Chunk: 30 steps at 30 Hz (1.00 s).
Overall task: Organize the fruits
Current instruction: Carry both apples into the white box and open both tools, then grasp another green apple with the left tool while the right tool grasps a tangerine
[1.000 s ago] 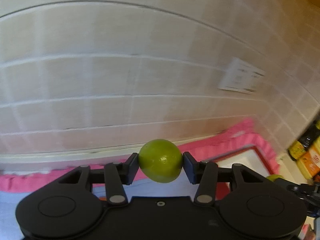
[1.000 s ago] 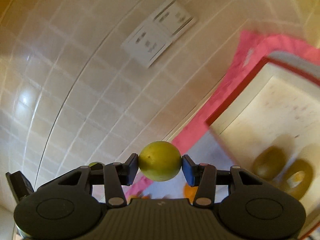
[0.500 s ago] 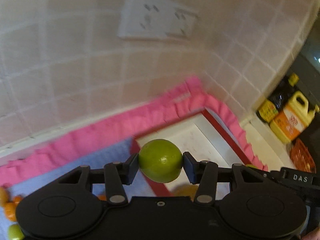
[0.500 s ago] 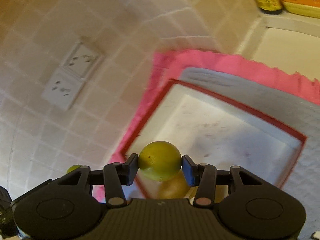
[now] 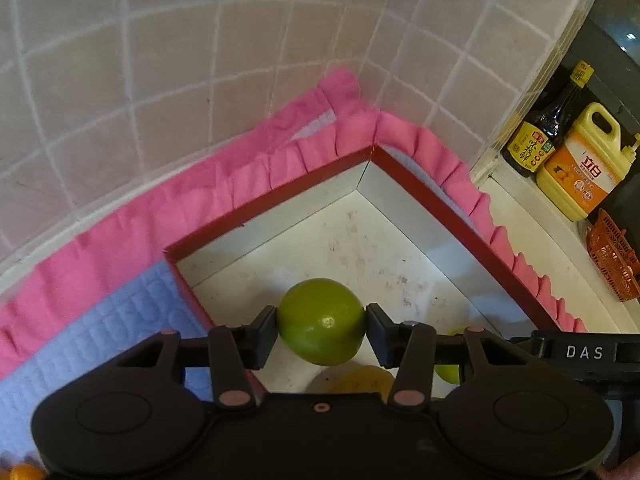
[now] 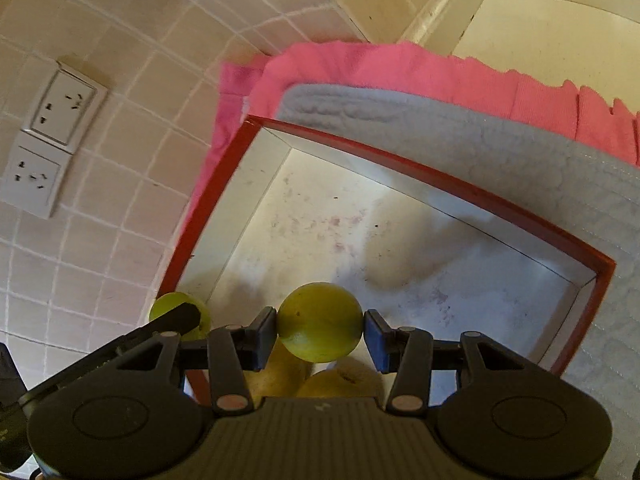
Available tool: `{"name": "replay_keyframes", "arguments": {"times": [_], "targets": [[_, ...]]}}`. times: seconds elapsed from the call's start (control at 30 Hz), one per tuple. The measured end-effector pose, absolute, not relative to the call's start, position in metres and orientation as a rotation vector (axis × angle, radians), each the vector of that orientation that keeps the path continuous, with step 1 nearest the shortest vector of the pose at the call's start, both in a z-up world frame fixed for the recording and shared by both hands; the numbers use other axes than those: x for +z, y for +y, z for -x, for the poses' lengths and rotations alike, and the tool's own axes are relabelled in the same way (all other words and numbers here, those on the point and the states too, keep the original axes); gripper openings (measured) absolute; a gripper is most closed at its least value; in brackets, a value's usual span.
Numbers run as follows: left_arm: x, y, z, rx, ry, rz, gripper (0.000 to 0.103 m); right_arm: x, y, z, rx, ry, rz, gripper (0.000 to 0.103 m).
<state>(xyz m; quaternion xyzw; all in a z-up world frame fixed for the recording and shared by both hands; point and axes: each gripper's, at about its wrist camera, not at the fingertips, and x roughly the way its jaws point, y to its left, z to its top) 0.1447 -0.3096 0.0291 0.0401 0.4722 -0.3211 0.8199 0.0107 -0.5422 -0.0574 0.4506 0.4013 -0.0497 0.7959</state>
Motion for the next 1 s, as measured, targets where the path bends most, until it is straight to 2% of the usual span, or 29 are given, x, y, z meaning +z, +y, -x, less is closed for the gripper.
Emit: {"name": "replay_keyframes", "arguments": {"times": [0.37, 0.4, 0.43, 0.47, 0.6, 1.0], "targets": [[0.013, -0.318, -0.150, -0.683, 1.038, -0.094, 0.058, -0.067, -0.540, -0.018, -0.111, 0.892, -0.985, 0.050], [0.013, -0.318, -0.151, -0.677, 1.041, -0.091, 0.062, -0.067, -0.541, -0.018, -0.118, 0.884, -0.991, 0.054], [0.015, -0.317, -0.151, -0.673, 1.041, -0.089, 0.076, -0.066, -0.542, -0.016, -0.112, 0.873, -0.997, 0.058], [0.018, -0.316, -0.151, -0.669, 1.026, -0.087, 0.079, -0.064, -0.543, -0.015, -0.106, 0.859, -1.007, 0.059], [0.032, -0.311, -0.149, -0.669, 0.983, -0.096, 0.079, -0.051, -0.547, -0.008, -0.115, 0.816, -1.009, 0.062], [0.066, -0.274, -0.138, -0.591, 0.890, -0.112, 0.079, -0.014, -0.535, 0.000, -0.064, 0.759, -0.961, 0.062]]}}
